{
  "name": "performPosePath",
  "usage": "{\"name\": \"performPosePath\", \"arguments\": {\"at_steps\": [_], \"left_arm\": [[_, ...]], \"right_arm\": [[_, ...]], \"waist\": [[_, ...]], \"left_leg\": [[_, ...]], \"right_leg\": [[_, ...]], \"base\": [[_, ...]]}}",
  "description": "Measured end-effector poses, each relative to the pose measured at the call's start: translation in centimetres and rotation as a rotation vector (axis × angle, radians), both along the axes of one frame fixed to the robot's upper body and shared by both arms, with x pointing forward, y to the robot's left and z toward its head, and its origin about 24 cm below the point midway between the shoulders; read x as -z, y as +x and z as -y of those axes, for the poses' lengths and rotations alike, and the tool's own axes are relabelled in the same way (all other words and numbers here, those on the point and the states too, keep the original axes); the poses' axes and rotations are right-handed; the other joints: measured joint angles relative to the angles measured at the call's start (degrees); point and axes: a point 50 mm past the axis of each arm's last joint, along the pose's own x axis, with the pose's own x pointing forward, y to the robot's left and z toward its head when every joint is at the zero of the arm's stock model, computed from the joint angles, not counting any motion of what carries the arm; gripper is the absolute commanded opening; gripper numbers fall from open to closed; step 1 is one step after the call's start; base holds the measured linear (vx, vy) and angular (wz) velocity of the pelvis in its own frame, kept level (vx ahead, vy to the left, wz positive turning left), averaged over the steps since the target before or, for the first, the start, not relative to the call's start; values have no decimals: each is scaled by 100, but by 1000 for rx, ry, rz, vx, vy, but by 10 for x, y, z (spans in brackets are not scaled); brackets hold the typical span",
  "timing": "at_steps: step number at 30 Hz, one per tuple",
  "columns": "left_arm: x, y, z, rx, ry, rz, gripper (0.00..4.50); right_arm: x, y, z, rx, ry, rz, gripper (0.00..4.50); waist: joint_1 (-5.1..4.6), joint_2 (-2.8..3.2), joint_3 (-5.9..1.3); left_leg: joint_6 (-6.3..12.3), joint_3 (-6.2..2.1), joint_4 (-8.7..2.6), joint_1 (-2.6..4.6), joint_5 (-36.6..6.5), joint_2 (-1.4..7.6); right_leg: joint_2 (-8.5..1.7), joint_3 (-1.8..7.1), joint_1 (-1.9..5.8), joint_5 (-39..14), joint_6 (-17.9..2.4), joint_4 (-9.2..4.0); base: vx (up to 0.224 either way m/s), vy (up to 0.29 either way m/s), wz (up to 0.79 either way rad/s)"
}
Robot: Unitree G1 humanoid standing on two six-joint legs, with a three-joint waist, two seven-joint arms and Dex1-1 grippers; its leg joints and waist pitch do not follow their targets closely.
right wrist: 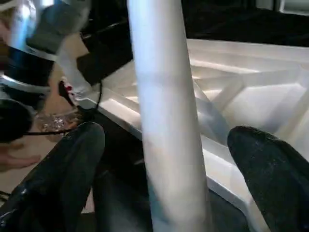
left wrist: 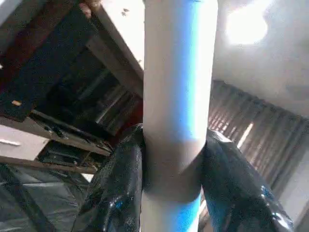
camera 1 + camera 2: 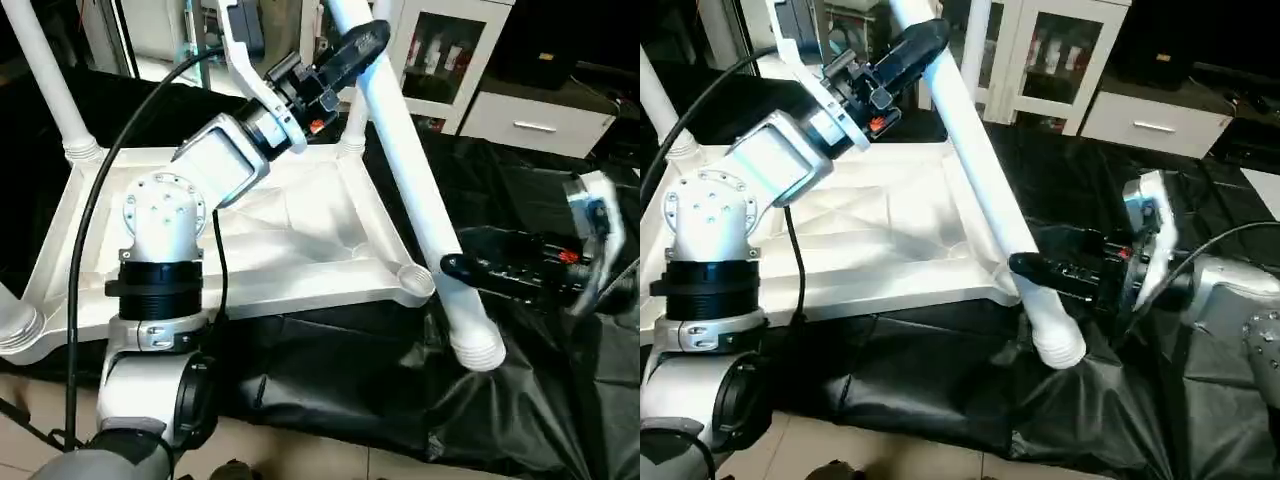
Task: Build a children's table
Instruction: Move to table
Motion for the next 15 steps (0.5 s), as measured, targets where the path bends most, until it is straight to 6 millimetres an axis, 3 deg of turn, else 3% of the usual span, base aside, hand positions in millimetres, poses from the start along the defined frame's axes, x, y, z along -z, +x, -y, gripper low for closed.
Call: {"name": "performPosePath", "arguments": {"at_steps": [6, 15], "left_arm": [[-1, -1, 2, 20, 17, 23, 143], [-3, -3, 9, 51, 62, 58, 143]], "right_arm": [[18, -10, -10, -75, -90, -70, 450], [44, 9, -19, 43, -286, -81, 450]], "waist": [[-5, -10, 2], [-70, -31, 9]], "left_leg": [[-2, -1, 0, 2, 1, 4], [-19, -3, 0, 2, 12, 5]], "right_leg": [[1, -3, 4, -1, 1, 0], [1, -4, 3, -6, 11, 5]], "base": [[0, 0, 0], [0, 0, 0]]}}
